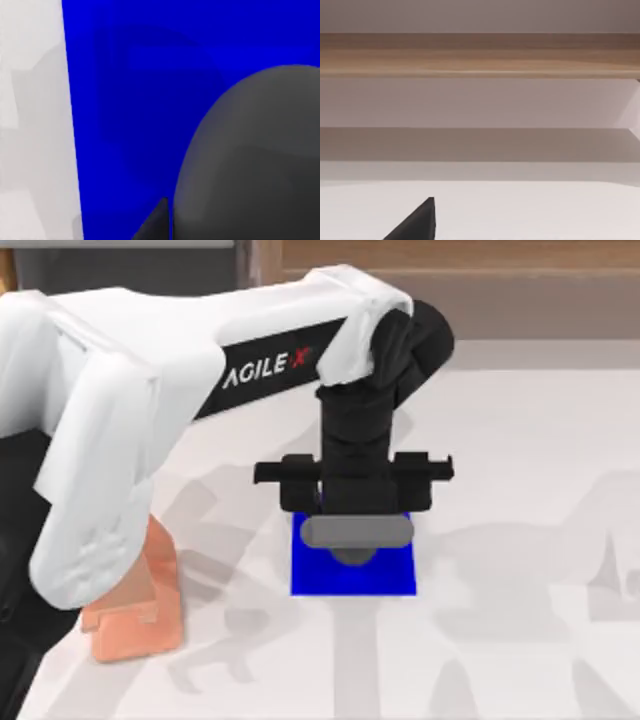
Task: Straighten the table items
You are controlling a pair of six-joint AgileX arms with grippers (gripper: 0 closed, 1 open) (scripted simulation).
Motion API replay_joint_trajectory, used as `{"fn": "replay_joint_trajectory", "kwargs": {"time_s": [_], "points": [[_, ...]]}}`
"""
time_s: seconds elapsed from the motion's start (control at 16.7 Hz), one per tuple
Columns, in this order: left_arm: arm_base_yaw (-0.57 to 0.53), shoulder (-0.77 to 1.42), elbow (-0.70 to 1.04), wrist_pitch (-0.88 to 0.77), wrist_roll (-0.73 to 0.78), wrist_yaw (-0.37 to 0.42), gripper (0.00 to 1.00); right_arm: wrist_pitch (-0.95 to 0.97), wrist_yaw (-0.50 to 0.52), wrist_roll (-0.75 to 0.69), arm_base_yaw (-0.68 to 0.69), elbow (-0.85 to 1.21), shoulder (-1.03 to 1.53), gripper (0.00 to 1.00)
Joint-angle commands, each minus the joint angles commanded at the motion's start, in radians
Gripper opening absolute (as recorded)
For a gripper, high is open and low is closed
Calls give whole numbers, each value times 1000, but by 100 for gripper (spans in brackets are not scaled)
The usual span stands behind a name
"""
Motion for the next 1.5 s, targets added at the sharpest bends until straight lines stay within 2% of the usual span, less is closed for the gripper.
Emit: {"fn": "replay_joint_trajectory", "kwargs": {"time_s": [0.36,1.14,1.5], "points": [[-2,8,-14,22,0,0,0,0,0,0,0,0,0,100],[-2,8,-14,22,0,0,98,0,0,0,0,0,0,100],[-2,8,-14,22,0,0,100,0,0,0,0,0,0,100]]}}
